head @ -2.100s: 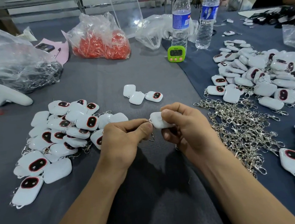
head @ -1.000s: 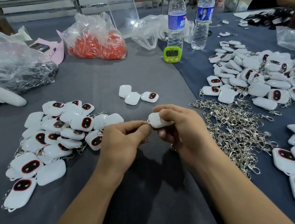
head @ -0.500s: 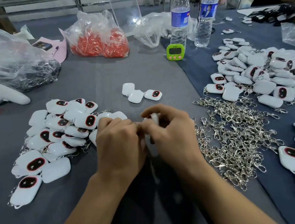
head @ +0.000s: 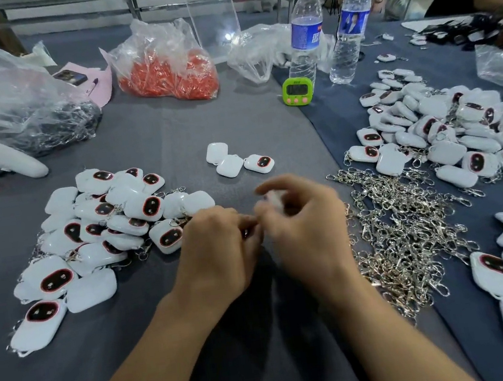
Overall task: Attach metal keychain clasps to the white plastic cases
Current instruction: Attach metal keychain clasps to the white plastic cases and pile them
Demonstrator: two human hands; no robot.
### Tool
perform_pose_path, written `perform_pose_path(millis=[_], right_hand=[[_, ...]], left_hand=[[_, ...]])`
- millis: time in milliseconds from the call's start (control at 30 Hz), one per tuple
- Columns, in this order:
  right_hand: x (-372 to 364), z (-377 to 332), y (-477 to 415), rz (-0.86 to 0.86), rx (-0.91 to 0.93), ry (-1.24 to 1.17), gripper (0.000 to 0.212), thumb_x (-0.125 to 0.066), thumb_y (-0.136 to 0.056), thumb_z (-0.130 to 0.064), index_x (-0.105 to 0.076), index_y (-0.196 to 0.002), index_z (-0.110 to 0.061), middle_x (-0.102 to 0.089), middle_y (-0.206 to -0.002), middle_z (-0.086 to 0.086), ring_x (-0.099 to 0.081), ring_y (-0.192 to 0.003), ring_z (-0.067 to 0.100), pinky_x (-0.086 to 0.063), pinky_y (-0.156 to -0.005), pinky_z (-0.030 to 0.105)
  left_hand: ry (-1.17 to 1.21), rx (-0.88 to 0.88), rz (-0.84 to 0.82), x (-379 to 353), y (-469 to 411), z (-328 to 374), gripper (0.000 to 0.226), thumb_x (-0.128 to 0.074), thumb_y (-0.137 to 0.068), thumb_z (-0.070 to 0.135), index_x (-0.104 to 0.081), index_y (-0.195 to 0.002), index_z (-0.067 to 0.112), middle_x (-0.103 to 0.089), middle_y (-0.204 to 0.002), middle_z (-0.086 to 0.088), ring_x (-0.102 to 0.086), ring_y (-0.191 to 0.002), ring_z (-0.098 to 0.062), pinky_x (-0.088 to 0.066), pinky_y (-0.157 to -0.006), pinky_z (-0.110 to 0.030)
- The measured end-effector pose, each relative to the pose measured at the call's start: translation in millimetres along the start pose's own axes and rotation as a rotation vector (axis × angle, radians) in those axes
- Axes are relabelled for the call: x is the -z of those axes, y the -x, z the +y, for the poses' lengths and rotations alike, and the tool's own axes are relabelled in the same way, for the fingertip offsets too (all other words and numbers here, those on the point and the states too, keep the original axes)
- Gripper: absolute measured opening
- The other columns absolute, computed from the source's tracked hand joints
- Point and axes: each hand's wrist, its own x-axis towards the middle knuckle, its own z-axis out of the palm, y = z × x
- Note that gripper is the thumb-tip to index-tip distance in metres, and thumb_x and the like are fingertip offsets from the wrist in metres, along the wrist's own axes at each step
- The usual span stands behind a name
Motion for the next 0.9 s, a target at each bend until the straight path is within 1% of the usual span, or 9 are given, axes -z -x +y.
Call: perform_pose_path(millis=[33, 100, 200, 333, 467, 567, 700, 800, 900], right_hand=[[-5, 0, 6, -0.009, 0.115, 0.160, 0.021, -0.069, -0.078, -0.024, -0.075, -0.098, -0.028, -0.070, -0.075, -0.015, -0.064, -0.060, 0.004, -0.050, -0.061, 0.016], [-8, -1, 9, -0.011, 0.140, 0.165, 0.022, -0.071, -0.077, -0.026, -0.076, -0.098, -0.031, -0.069, -0.075, -0.022, -0.066, -0.063, 0.001, -0.048, -0.062, 0.010], [-3, 2, -3, -0.008, -0.023, -0.038, 0.018, -0.068, -0.078, -0.022, -0.076, -0.093, -0.028, -0.068, -0.062, -0.012, -0.062, -0.051, 0.006, -0.047, -0.056, 0.020], [-1, 8, -10, -0.051, -0.147, -0.011, 0.010, -0.069, -0.083, -0.027, -0.076, -0.091, -0.027, -0.071, -0.066, -0.004, -0.062, -0.057, 0.013, -0.050, -0.059, 0.030], [-10, 8, -8, -0.081, -0.060, 0.289, 0.019, -0.070, -0.088, -0.023, -0.078, -0.104, -0.028, -0.075, -0.092, -0.015, -0.063, -0.082, 0.000, -0.040, -0.072, 0.005], [-11, 11, -13, -0.071, 0.002, 0.444, 0.036, -0.067, -0.087, -0.021, -0.073, -0.122, -0.028, -0.070, -0.117, -0.005, -0.062, -0.106, 0.012, -0.035, -0.088, 0.014], [-12, 13, -38, -0.125, 0.110, 0.615, 0.053, -0.061, -0.086, -0.016, -0.055, -0.138, -0.019, -0.053, -0.141, -0.001, -0.038, -0.133, 0.022, -0.034, -0.106, 0.034], [-18, 14, -74, -0.273, 0.042, 0.712, 0.067, -0.055, -0.092, -0.020, -0.033, -0.155, -0.017, -0.032, -0.159, 0.006, -0.022, -0.148, 0.030, -0.033, -0.115, 0.045], [-26, 18, -95, -0.434, 0.004, 0.825, 0.066, -0.051, -0.099, -0.029, -0.024, -0.158, -0.013, -0.025, -0.162, 0.012, -0.023, -0.149, 0.036, -0.027, -0.118, 0.046]], left_hand=[[-0.120, -0.069, 0.014, 0, 1, 0, 0.017, -0.062, -0.068, 0.014, -0.061, -0.052, 0.010, -0.056, -0.051, -0.009, -0.053, -0.051, -0.032, -0.042, -0.054, -0.035], [-0.206, -0.089, 0.005, 0, 4, -1, 0.015, -0.060, -0.066, 0.012, -0.059, -0.051, 0.011, -0.054, -0.051, -0.008, -0.050, -0.051, -0.031, -0.038, -0.058, -0.034], [-0.060, 0.042, 0.033, 0, 7, -6, 0.015, -0.072, -0.084, 0.023, -0.076, -0.069, 0.020, -0.062, -0.060, 0.000, -0.049, -0.058, -0.019, -0.030, -0.060, -0.028], [0.190, 0.308, 0.127, 6, 2, -13, 0.003, -0.079, -0.076, 0.032, -0.078, -0.079, 0.031, -0.069, -0.066, 0.012, -0.061, -0.063, -0.009, -0.045, -0.057, -0.022], [0.031, 0.399, 0.264, 20, -3, -22, 0.006, -0.078, -0.077, 0.021, -0.077, -0.072, 0.025, -0.068, -0.062, 0.004, -0.062, -0.065, -0.022, -0.052, -0.069, -0.036], [-0.195, 0.508, 0.286, 22, -3, -33, 0.028, -0.070, -0.078, 0.013, -0.080, -0.102, 0.023, -0.074, -0.079, -0.006, -0.063, -0.082, -0.035, -0.046, -0.085, -0.044], [-0.302, 0.255, 0.193, 14, -2, -20, 0.050, -0.071, -0.076, 0.017, -0.069, -0.127, 0.017, -0.068, -0.115, -0.008, -0.056, -0.106, -0.034, -0.040, -0.095, -0.046], [-0.306, 0.036, -0.076, -3, -2, -14, 0.049, -0.061, -0.091, 0.034, -0.058, -0.138, 0.024, -0.052, -0.147, -0.004, -0.041, -0.139, -0.027, -0.026, -0.117, -0.042], [-0.288, 0.060, -0.168, -7, -2, -30, 0.040, -0.044, -0.102, 0.035, -0.057, -0.139, 0.031, -0.054, -0.146, 0.003, -0.038, -0.144, -0.020, -0.017, -0.123, -0.044]])
